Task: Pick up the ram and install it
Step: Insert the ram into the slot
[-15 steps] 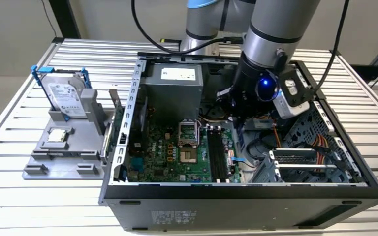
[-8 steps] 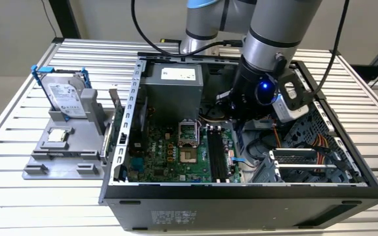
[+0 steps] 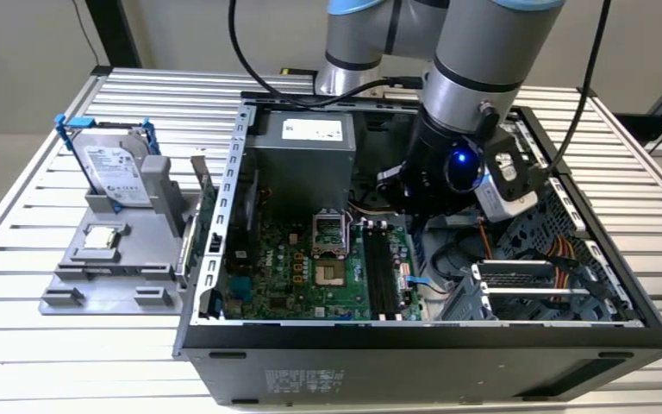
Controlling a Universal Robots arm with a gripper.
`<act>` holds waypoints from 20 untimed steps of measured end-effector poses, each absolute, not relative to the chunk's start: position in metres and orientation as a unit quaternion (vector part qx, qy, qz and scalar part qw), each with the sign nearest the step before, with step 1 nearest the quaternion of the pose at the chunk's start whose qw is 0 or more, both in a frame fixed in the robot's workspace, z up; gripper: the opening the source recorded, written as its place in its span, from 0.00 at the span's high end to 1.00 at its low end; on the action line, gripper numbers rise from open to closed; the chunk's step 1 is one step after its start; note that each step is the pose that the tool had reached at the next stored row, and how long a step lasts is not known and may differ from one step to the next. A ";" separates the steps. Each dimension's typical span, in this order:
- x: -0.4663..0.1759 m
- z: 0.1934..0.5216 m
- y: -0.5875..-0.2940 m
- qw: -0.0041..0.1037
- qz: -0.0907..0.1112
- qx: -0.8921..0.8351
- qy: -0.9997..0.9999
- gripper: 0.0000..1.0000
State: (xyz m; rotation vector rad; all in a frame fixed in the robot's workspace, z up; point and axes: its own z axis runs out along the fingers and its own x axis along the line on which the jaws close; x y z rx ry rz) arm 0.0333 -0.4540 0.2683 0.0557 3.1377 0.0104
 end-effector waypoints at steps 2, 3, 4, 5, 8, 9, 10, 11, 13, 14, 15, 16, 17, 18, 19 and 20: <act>0.033 0.266 -0.455 0.002 0.003 0.018 1.000 1.00; 0.033 0.266 -0.455 0.002 0.003 0.018 1.000 1.00; 0.033 0.265 -0.455 0.002 0.003 0.018 1.000 1.00; 0.033 0.264 -0.455 0.002 0.003 0.018 1.000 1.00; 0.032 0.262 -0.456 0.002 0.003 0.018 1.000 1.00; 0.032 0.261 -0.456 0.002 0.003 0.018 1.000 1.00; 0.032 0.260 -0.457 0.002 0.003 0.018 1.000 1.00; 0.032 0.260 -0.457 0.002 0.003 0.018 1.000 1.00; 0.031 0.259 -0.458 0.002 0.003 0.018 1.000 1.00; 0.031 0.258 -0.459 0.002 0.003 0.018 1.000 1.00; 0.031 0.258 -0.459 0.002 0.003 0.018 1.000 1.00; 0.031 0.258 -0.460 0.002 0.003 0.018 1.000 1.00; 0.031 0.257 -0.461 0.002 0.003 0.018 1.000 1.00; 0.031 0.257 -0.461 0.002 0.003 0.018 1.000 1.00; 0.031 0.256 -0.462 0.002 0.003 0.018 1.000 1.00; 0.031 0.256 -0.462 0.002 0.003 0.018 1.000 1.00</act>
